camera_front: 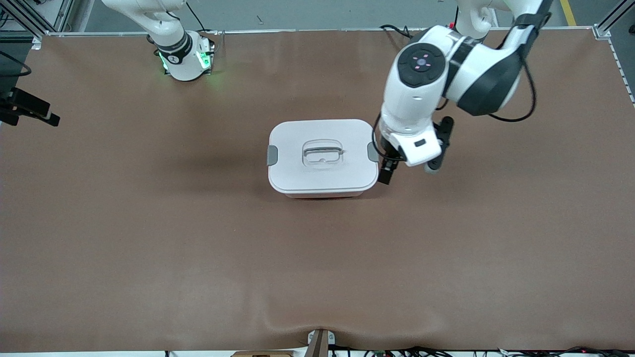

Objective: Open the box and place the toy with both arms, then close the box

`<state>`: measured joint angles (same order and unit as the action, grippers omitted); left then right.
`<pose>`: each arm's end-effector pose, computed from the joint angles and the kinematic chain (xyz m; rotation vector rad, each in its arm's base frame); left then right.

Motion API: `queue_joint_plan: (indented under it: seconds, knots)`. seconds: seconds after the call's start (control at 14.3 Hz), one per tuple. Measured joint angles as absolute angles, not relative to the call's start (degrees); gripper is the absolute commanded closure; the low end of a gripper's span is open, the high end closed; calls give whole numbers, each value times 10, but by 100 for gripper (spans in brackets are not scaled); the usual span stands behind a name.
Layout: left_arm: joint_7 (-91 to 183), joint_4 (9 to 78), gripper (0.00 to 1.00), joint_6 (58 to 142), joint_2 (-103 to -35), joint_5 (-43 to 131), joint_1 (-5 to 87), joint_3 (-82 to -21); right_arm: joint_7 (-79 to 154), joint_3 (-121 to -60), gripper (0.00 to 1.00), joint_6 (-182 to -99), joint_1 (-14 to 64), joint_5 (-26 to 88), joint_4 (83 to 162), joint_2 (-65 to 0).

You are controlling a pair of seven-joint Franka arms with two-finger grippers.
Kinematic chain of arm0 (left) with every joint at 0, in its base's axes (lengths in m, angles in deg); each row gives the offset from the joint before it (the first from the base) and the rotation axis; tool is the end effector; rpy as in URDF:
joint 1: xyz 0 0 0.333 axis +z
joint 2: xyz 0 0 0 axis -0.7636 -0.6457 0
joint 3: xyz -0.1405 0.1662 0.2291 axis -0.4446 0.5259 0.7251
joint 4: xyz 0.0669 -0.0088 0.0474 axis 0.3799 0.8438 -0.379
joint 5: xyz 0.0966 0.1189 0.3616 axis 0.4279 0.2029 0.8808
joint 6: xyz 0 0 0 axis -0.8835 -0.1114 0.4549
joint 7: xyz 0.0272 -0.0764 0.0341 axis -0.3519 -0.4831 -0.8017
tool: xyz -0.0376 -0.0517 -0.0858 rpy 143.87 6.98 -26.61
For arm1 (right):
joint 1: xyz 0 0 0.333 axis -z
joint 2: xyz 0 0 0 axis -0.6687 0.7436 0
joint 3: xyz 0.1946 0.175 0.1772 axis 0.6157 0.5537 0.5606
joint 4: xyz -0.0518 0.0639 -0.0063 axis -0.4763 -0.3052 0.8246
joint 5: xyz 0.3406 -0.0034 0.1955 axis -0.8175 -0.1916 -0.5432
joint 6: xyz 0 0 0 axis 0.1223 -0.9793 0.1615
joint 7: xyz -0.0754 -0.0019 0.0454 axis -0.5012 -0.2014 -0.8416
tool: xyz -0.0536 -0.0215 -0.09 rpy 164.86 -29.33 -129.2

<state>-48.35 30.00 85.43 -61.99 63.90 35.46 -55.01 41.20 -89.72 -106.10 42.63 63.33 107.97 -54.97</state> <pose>0.5544 -0.3446 0.4911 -2.6454 -1.6235 -0.0921 0.5415 -0.0432 0.6513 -3.0539 0.1050 0.0986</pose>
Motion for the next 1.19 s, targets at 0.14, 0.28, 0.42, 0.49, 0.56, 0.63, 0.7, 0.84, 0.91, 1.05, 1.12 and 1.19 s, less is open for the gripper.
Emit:
queue_joint_plan:
  seconds: [0.14, 0.28, 0.42, 0.49, 0.56, 0.63, 0.7, 0.84, 0.91, 1.05, 1.12, 1.19]
  knots:
    - [-427, 290, 0, 847, -616, 638, 378, -550, 422, -896, 0, -1061, 421, 637, 1080, -549]
    - [-378, 275, 0, 844, -615, 638, 403, -550, 423, -896, 0, -1061, 421, 638, 1080, -549]
    - [-318, 265, 0, 843, -615, 638, 430, -550, 423, -896, 0, -1061, 421, 640, 1080, -549]
    - [-293, 260, 0, 842, -613, 638, 442, -550, 423, -896, 0, -1061, 421, 641, 1080, -549]
    - [-275, 256, 0, 842, -609, 638, 453, -550, 423, -896, 0, -1061, 421, 644, 1080, -549]
    - [-265, 252, 0, 837, -602, 638, 461, -550, 423, -896, 0, -1061, 420, 650, 1080, -549]
    - [-260, 250, 0, 823, -593, 638, 465, -550, 423, -896, 0, -1061, 418, 655, 1080, -549]
    - [-254, 249, 0, 799, -575, 638, 466, -550, 423, -895, 0, -1061, 413, 659, 1080, -549]
    - [-249, 249, 0, 794, -572, 638, 466, -550, 423, -895, 0, -1061, 412, 660, 1080, -549]
    - [-218, 250, 0, 792, -572, 638, 468, -550, 423, -895, 0, -1061, 411, 661, 1080, -549]
    - [-192, 252, 0, 792, -572, 638, 471, -549, 423, -895, 0, -1061, 411, 661, 1080, -549]
    - [-165, 252, 0, 791, -572, 638, 476, -548, 423, -896, 0, -1061, 411, 662, 1080, -549]
